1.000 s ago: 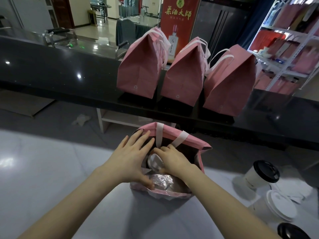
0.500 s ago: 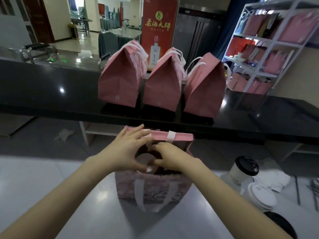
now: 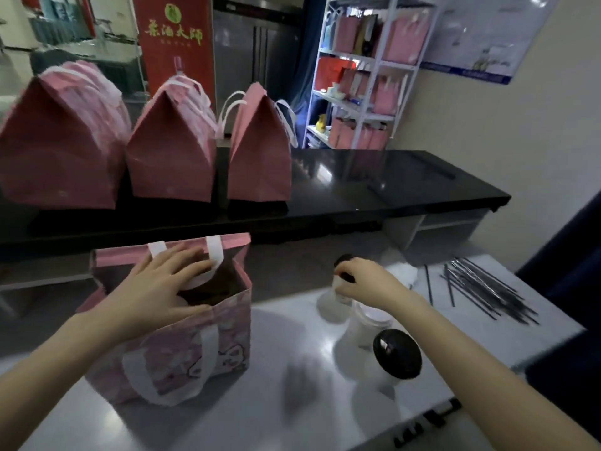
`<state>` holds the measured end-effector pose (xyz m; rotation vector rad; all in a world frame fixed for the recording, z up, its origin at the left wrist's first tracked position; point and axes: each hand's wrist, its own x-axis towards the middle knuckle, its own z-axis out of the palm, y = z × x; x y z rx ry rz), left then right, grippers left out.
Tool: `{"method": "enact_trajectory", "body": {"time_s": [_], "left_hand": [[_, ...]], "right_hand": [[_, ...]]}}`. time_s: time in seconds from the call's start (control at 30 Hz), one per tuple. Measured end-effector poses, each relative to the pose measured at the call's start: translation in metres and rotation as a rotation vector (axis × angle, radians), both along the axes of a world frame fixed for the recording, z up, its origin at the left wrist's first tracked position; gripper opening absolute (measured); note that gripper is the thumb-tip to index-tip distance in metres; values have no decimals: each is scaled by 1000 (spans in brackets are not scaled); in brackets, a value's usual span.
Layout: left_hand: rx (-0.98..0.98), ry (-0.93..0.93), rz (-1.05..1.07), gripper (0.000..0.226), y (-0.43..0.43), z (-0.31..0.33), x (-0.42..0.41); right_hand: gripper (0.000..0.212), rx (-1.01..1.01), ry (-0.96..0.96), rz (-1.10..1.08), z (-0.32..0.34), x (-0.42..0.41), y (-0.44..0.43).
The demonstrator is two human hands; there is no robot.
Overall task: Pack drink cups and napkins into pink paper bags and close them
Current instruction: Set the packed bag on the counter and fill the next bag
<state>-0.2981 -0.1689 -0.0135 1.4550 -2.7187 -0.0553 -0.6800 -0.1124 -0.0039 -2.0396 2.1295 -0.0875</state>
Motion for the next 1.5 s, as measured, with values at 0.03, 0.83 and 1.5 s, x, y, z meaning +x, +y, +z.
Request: {"method": "enact_trajectory", "body": {"time_s": [0.03, 0.83, 1.5], "left_hand": [[-16, 10, 6, 99, 2, -2, -4], [-132, 12, 88, 96, 16, -9, -48], [14, -47, 275, 128, 42, -2, 16]], "right_hand": [[52, 67, 46, -43, -9, -13, 4], [80, 12, 26, -25, -18, -25, 13], [71, -34, -22, 671, 115, 194, -10]]}}
